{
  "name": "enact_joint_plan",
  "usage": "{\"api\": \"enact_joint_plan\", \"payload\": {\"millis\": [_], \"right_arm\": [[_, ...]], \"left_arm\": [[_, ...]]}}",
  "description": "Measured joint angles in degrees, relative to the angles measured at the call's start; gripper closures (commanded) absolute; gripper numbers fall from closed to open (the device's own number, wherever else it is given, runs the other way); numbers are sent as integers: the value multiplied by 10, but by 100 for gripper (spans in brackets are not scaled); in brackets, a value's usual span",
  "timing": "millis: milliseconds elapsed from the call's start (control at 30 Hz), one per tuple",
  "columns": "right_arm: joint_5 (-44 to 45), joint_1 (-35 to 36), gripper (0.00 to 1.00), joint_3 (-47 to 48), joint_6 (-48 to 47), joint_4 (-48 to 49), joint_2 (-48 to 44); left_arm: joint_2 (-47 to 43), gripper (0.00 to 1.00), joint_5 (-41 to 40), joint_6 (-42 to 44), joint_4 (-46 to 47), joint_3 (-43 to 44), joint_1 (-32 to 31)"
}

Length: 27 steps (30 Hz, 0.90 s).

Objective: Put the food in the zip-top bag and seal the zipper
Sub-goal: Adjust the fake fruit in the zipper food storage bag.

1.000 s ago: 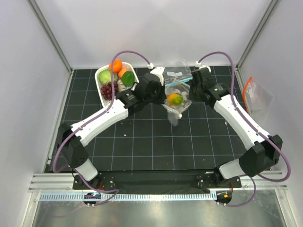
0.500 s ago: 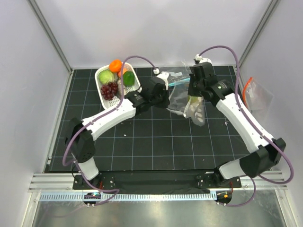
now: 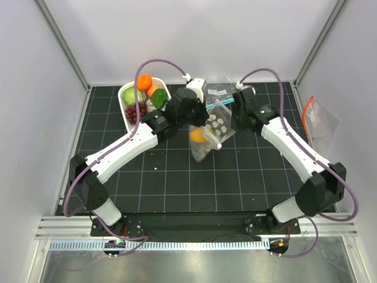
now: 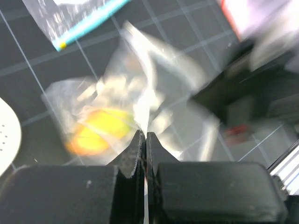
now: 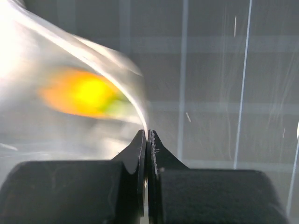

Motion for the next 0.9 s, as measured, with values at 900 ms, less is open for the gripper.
{"api": "enact_joint_plan", "payload": {"millis": [900], "right_arm": [[17, 0, 99, 20, -3, 17, -58]], "left_arm": [[43, 94, 25, -11, 10, -51, 5]]}}
